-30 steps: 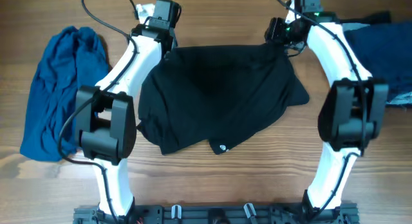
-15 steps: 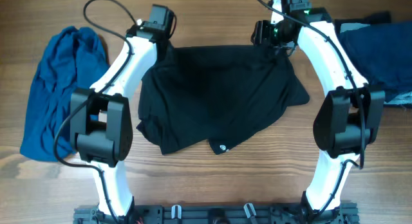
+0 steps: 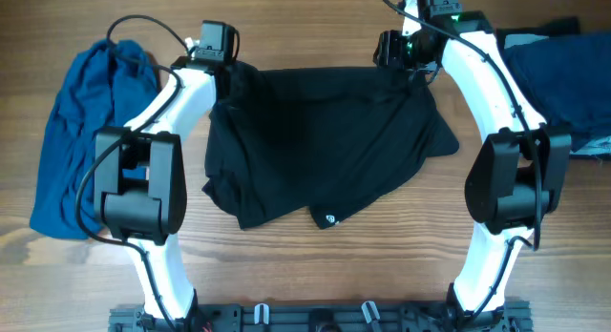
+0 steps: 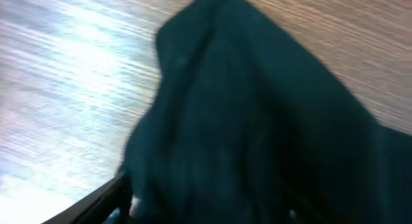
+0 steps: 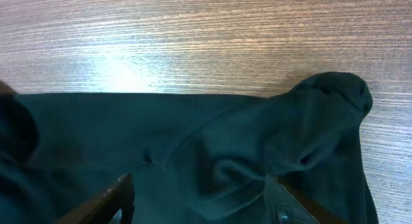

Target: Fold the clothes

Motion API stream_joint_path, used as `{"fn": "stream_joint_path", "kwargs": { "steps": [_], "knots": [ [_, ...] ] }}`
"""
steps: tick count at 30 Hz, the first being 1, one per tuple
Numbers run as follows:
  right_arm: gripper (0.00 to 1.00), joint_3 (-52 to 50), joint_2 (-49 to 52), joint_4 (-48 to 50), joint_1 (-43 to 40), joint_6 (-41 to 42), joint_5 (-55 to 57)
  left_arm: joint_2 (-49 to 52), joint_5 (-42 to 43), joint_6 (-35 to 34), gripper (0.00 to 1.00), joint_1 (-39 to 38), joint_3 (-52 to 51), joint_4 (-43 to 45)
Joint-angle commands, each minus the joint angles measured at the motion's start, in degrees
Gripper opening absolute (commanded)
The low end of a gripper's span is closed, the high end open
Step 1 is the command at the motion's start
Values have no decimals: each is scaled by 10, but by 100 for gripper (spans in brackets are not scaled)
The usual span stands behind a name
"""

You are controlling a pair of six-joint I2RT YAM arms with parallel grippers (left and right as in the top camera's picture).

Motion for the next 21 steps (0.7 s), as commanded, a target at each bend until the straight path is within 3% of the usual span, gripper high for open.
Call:
{"fn": "stream_joint_path", "kwargs": {
  "steps": [1, 11, 13, 18, 21],
  "knots": [
    [65, 2, 0, -1, -2, -10, 3, 21, 27, 14, 68, 0, -5, 0],
    [65, 2, 0, -1, -2, -10, 6, 26, 25, 14, 63, 4, -5, -21],
    [65, 2, 0, -1, -2, -10, 6, 26, 25, 14, 56, 4, -5, -20],
    [65, 2, 0, -1, -2, -10, 6, 26, 24, 14, 28, 4, -5, -12],
    [65, 2, 0, -1, -2, -10, 5, 26, 24, 14, 18, 4, -5, -7]
  ]
}}
